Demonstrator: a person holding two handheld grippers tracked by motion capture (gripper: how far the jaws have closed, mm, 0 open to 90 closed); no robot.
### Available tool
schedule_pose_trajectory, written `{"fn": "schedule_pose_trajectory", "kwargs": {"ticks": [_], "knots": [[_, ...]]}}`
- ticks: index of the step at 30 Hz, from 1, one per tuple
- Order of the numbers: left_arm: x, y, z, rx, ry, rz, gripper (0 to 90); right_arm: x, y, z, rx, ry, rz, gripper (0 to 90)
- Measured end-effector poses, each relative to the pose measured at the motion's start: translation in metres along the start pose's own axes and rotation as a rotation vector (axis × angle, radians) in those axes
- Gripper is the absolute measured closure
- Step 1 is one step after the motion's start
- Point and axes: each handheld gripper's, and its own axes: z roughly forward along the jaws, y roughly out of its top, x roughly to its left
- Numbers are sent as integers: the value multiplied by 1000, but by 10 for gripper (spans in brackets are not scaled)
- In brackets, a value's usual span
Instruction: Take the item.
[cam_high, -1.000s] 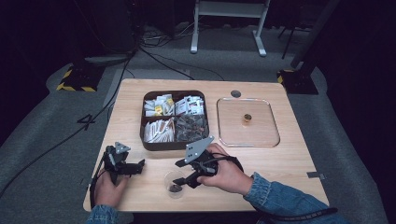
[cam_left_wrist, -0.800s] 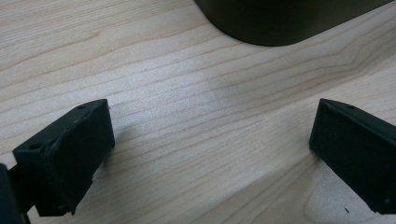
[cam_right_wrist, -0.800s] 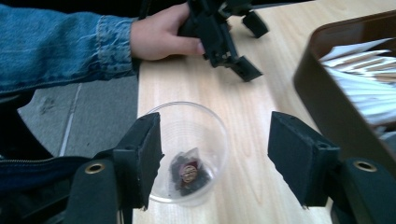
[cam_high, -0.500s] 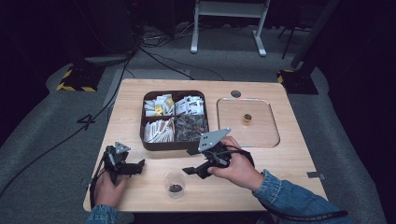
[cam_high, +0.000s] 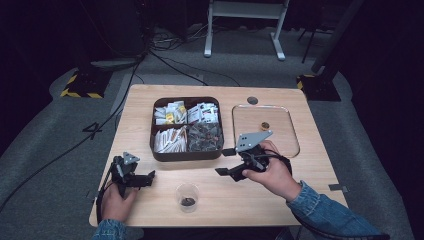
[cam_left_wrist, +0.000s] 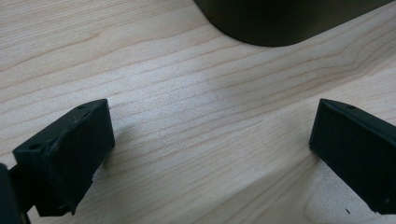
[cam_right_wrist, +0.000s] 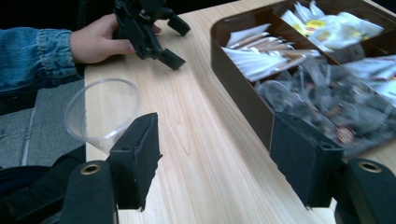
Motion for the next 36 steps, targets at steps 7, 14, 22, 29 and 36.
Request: {"fn": "schedule_pose_trajectory", "kwargs": {"ticks": [7,14,22,29,36], "knots": [[0,0,0,1,-1,0,3,-11,-11,-15,-2,-30,34,325],[0,0,0,0,0,0,4,-22,-28,-28,0,-41,77,289],[0,0,0,0,0,0,3,-28,-64,-40,36,-130,91,263],[0,0,0,1,0,0,3,-35,-91,-49,8,-152,168,261],[0,0,0,1,0,0,3,-45,-119,-47,39,-173,228,258]]}}
